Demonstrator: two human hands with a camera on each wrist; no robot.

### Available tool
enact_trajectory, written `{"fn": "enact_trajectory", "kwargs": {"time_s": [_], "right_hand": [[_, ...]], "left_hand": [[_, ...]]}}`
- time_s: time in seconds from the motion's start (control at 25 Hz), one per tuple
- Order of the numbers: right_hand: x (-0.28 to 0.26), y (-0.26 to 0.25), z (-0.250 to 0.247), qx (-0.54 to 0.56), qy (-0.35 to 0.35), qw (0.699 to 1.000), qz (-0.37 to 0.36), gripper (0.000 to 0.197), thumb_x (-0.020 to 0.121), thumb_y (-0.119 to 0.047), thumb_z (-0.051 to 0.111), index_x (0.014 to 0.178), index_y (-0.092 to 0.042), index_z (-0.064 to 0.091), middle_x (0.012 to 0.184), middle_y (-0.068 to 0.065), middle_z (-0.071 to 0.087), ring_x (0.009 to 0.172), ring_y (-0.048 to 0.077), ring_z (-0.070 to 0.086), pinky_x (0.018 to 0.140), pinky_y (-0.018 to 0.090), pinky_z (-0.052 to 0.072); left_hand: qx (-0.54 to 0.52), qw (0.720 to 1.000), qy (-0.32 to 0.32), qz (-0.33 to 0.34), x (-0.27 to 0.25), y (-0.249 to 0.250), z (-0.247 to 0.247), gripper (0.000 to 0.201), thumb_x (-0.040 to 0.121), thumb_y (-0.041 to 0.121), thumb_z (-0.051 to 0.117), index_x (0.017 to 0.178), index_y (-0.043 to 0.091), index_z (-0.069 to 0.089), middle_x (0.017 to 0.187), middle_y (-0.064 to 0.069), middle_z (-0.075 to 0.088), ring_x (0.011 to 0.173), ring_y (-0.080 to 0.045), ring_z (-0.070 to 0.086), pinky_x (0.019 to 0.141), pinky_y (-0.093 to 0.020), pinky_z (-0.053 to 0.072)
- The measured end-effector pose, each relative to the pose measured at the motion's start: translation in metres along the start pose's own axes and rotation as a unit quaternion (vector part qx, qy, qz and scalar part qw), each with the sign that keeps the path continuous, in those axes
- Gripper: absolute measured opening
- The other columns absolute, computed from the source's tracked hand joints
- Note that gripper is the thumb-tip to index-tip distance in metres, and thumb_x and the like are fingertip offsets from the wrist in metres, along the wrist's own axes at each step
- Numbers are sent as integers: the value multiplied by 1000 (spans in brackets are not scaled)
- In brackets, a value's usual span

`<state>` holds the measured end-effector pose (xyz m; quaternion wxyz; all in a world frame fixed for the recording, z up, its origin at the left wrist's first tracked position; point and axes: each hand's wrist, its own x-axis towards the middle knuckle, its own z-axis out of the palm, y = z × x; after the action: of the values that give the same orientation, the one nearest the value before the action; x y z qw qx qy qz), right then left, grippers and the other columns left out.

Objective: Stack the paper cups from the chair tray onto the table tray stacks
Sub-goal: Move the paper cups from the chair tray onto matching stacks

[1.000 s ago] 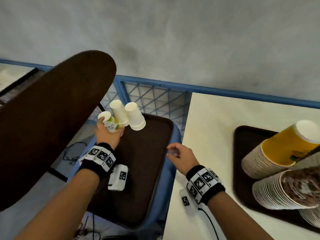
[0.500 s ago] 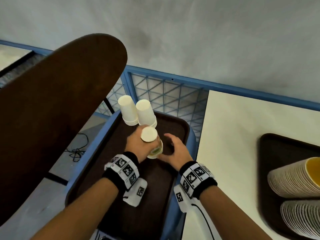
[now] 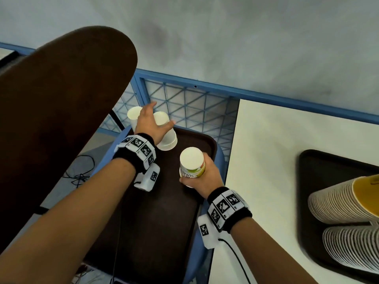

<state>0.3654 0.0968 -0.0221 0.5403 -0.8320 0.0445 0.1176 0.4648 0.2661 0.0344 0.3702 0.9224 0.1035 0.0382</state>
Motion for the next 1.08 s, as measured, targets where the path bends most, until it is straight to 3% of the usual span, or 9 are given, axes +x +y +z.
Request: {"fn": "enact_trajectory", "kwargs": {"time_s": [0.16,0.28,0.36,0.44,0.64,0.76,0.88,1.0,1.08], "right_hand": [[-17,2,-25,62,39,997,-3,73,53,-10,86,108,-34,44,115,0,58,105,13,55,93,23,45],[-32,12,-42,84,62,995,-6,72,51,-6,86,105,-33,46,111,1,60,98,14,57,81,13,42],[-41,24,-50,88,73,993,7,72,49,-11,86,110,-28,50,113,5,61,102,18,59,84,19,44],[-52,33,-55,81,78,993,21,75,50,-13,86,116,-20,51,115,6,61,105,21,60,86,23,45],[-84,42,-69,74,83,994,22,76,48,-15,86,116,-21,51,115,6,62,105,22,59,91,31,49],[-114,43,-85,79,89,993,18,74,46,-19,86,110,-27,49,114,4,62,103,19,59,93,31,49],[-151,49,-109,81,93,992,8,72,52,-12,87,109,-28,47,114,2,61,103,17,58,92,27,47],[-188,57,-136,80,94,992,-9,73,52,-13,87,113,-27,49,114,1,61,104,17,58,91,26,46],[-219,62,-162,97,97,990,-29,70,52,-11,87,105,-36,48,110,-2,61,102,13,58,90,23,45]], "left_hand": [[-18,999,3,-49,-6,5,18,65,72,34,75,127,12,48,125,-11,58,118,-28,53,97,-31,41],[-102,991,-15,-86,-40,-6,36,69,65,28,81,124,13,49,119,-5,59,110,-20,55,93,-27,43],[-148,980,-85,-104,-66,-19,51,76,58,25,85,124,15,50,121,-4,60,113,-19,56,98,-28,43],[-125,976,-139,-114,-86,-27,64,92,47,32,86,129,19,45,127,-4,58,119,-21,53,101,-30,41],[-111,987,-59,-96,-108,-12,60,73,61,7,81,125,13,48,125,-8,58,116,-24,53,88,-20,36],[-147,984,-29,-93,-131,4,53,74,62,3,80,128,9,45,128,-11,56,119,-24,52,91,-21,35],[-202,977,-60,-41,-170,37,52,71,60,0,81,123,3,47,121,-12,58,114,-26,55,97,-30,42],[-272,954,-128,-4,-221,76,61,78,48,14,85,118,0,51,111,-12,61,103,-24,59,88,-36,52],[-314,936,-156,12,-258,105,73,87,39,29,81,116,1,52,110,-13,63,102,-24,61,86,-37,52]]}}
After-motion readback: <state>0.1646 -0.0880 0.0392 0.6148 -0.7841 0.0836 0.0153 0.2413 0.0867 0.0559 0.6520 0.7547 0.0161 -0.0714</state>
